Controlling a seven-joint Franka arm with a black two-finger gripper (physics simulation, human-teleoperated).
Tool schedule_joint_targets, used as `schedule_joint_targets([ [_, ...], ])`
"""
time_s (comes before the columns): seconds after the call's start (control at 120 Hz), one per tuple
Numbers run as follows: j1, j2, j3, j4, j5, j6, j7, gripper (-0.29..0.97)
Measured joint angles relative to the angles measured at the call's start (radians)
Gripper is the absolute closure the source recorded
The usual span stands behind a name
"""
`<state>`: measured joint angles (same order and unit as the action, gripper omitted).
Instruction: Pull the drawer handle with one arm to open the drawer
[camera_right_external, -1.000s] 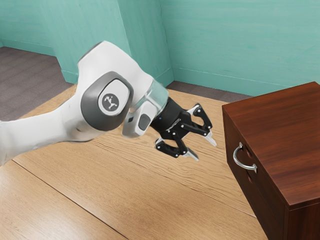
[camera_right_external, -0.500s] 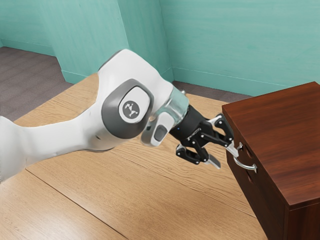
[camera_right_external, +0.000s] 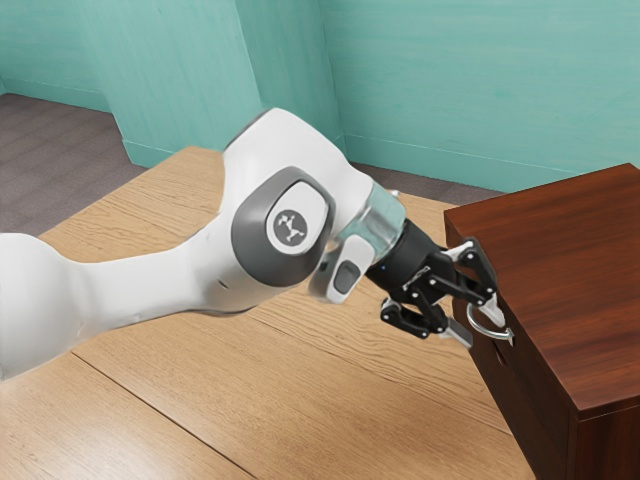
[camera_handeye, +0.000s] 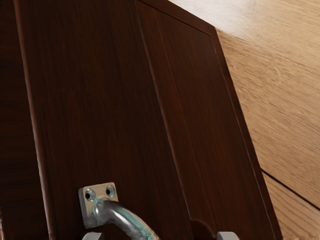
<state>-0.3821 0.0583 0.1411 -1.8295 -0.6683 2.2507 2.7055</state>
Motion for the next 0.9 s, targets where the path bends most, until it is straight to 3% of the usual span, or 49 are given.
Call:
schedule_joint_targets([
  [0.133, 0.006, 0.026, -0.001, 0.013, -0.007, 0.012, 0.014, 0.41],
  [0.275, 0.016, 0.025, 0.003, 0.009, -0.003, 0.019, 0.021, 0.57],
  [0.433, 0.027, -0.012, 0.006, -0.048, -0.002, 0.031, 0.030, 0.63],
  [0.675, 0.041, -0.172, 0.017, -0.202, 0.028, 0.040, 0.036, 0.69],
  [0.9, 0.047, -0.279, 0.026, -0.314, 0.057, 0.043, 0.041, 0.67],
])
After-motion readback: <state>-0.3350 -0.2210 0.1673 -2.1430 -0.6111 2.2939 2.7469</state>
